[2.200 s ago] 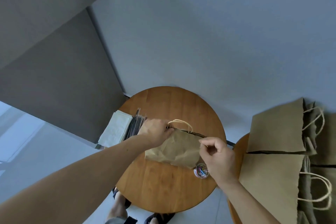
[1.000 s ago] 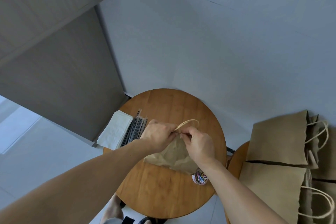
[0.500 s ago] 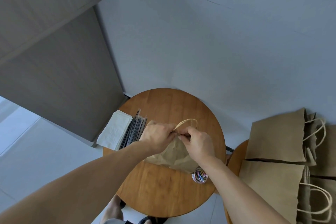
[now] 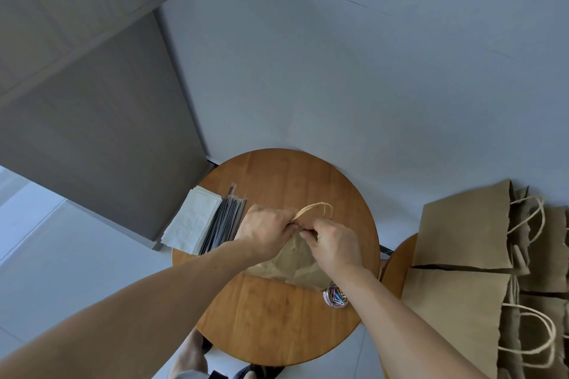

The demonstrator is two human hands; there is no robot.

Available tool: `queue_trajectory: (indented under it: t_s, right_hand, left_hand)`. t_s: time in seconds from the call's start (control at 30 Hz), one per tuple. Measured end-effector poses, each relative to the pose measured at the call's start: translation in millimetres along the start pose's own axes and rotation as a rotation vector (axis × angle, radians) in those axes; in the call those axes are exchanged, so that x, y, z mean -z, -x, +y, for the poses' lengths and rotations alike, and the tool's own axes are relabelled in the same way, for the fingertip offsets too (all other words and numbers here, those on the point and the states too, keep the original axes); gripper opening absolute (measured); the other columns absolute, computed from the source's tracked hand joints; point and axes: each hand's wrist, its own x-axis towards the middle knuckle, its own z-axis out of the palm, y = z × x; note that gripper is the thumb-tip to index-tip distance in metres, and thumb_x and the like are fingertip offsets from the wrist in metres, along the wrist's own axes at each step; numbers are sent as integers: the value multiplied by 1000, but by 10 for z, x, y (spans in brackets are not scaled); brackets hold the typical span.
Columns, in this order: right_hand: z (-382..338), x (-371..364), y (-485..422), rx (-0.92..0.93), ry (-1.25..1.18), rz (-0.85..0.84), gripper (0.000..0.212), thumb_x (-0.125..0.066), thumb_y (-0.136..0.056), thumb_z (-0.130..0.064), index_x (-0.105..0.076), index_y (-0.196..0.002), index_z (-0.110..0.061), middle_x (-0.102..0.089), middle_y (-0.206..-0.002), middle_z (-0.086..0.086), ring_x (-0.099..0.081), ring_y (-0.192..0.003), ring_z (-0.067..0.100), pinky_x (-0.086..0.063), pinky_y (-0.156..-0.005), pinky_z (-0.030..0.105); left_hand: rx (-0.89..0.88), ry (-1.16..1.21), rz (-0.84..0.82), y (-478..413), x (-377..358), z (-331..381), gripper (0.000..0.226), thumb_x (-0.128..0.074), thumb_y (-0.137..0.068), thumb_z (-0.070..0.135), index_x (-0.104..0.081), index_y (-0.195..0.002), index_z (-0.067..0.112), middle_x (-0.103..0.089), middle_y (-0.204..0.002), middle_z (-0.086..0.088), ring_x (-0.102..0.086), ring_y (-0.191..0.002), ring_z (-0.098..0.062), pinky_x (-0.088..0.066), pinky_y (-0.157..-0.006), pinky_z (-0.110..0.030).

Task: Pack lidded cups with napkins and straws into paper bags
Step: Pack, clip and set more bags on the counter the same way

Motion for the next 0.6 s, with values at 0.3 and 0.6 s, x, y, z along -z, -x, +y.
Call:
queue_trajectory:
  t_s: [0.3, 0.6]
  right_hand:
    - [166, 278, 221, 216, -242, 430, 14, -68, -89, -27, -70, -93, -14, -67, -90, -8, -57, -65, 0, -48, -54, 17]
    - [803, 182, 450, -267, -257, -217, 76, -70, -83, -51, -32, -147, -36, -43, -147, -11, -60, -109, 19, -51, -98, 41]
  left_hand:
    - [118, 207, -99, 62, 263, -94, 29, -60, -85, 43, -65, -110, 31, -66, -99, 16, -62, -93, -11, -52, -79, -31]
    - [445, 290, -191, 341, 113, -619, 63, -73, -79, 26, -50, -138, 25, -59, -127, 6, -59, -100, -13, -51, -87, -30]
